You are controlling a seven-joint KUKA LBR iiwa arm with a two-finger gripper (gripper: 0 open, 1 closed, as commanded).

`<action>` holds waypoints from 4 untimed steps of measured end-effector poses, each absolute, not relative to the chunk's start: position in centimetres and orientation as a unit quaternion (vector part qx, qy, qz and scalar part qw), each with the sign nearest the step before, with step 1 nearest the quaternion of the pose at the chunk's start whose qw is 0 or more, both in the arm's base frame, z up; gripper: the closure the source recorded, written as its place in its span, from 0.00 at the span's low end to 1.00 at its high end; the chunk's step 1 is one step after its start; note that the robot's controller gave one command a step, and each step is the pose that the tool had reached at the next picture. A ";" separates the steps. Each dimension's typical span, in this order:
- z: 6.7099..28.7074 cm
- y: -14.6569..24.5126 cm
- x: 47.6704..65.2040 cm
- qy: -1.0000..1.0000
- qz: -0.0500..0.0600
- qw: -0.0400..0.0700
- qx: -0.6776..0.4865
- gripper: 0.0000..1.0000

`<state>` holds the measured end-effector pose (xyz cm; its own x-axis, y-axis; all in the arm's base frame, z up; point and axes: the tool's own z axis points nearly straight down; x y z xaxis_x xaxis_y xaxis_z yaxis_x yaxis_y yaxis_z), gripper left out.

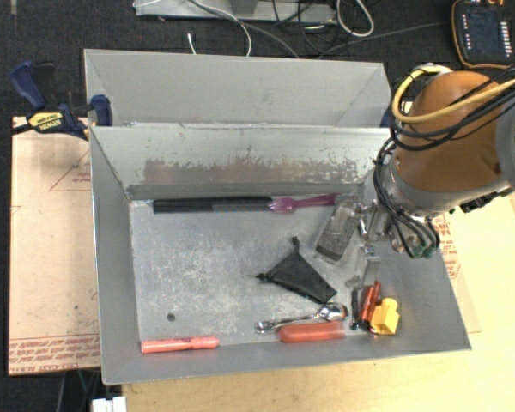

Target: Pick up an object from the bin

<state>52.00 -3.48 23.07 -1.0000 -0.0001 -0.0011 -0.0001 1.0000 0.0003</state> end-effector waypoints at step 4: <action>7.0 -0.2 51.4 0.982 0.004 0.013 0.186 0.00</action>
Offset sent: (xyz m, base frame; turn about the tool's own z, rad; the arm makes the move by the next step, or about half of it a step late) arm -0.0044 0.0714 -0.0784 0.2090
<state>51.39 -0.22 6.97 -0.9304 0.3659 -0.0232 0.3657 0.9307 0.0124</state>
